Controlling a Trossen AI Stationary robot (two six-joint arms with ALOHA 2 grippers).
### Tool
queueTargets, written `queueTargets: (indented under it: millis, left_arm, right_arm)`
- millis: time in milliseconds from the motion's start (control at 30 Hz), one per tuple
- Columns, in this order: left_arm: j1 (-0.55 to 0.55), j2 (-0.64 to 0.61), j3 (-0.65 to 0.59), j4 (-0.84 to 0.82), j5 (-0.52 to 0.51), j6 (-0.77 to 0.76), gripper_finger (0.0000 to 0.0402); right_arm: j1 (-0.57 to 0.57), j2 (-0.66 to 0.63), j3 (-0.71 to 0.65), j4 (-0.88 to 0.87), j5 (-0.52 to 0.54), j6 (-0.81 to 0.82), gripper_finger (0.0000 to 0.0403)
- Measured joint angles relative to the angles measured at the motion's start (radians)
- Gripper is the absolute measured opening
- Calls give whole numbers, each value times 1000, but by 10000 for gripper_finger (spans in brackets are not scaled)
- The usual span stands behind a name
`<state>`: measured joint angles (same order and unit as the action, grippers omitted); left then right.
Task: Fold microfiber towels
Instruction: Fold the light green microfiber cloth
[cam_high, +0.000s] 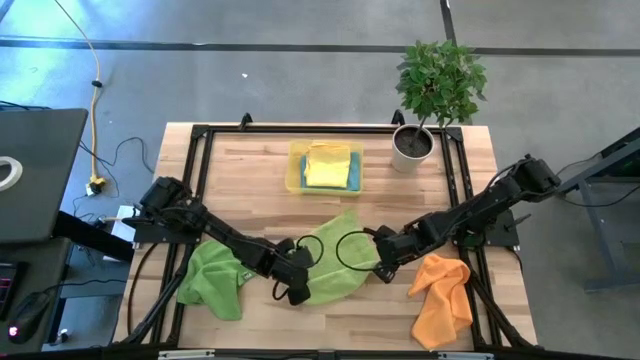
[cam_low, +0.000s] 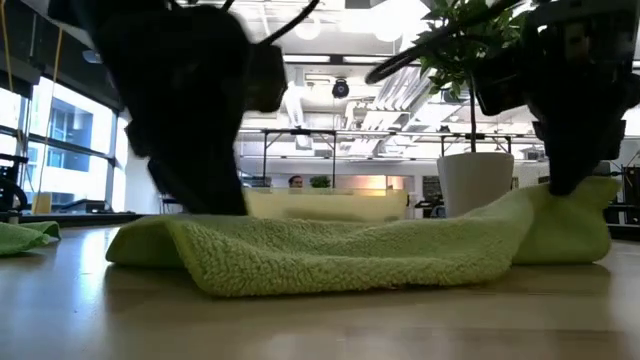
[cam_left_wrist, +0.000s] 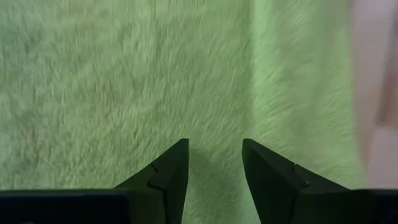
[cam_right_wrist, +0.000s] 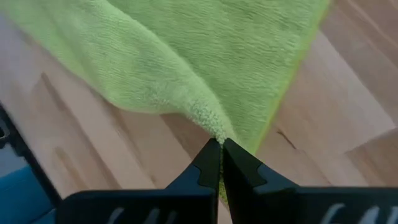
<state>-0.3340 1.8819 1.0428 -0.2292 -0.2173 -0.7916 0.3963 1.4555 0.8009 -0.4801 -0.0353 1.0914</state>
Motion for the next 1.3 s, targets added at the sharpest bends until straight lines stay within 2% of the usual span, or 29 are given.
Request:
queueTargets:
  millis: [100, 200, 433, 533, 733, 800, 900, 967, 1067, 1300]
  left_arm:
    - [2, 18, 3, -17, -13, 9, 138]
    - [11, 26, 5, -45, -48, 10, 138]
    - [44, 30, 5, -129, -148, 61, 138]
    - [65, 30, 4, -162, -191, 104, 138]
    - [113, 33, 1, -175, -289, 140, 138]
    - [125, 34, 0, -178, -323, 141, 138]
    - [134, 37, 5, -183, -345, 141, 138]
    - [139, 31, 24, -208, -306, 142, 138]
    - [134, 20, 72, -228, -195, 163, 138]
    - [68, -28, 167, -226, 108, 253, 138]
  right_arm:
    - [13, 1, 0, 14, -4, -46, 2]
    - [24, 0, 1, 34, -55, -76, 19]
    - [22, -4, 38, 25, -149, -116, 116]
    - [13, -5, 58, 30, -94, -175, 142]
    - [4, 7, 62, 35, 185, -312, 153]
    - [-5, 24, 54, 42, 187, -337, 154]
    - [-12, 53, 50, 39, 128, -385, 154]
    - [-10, 65, 50, 45, 66, -439, 154]
    - [5, 78, 50, 62, -20, -539, 154]
    - [48, 112, 51, 105, -51, -822, 154]
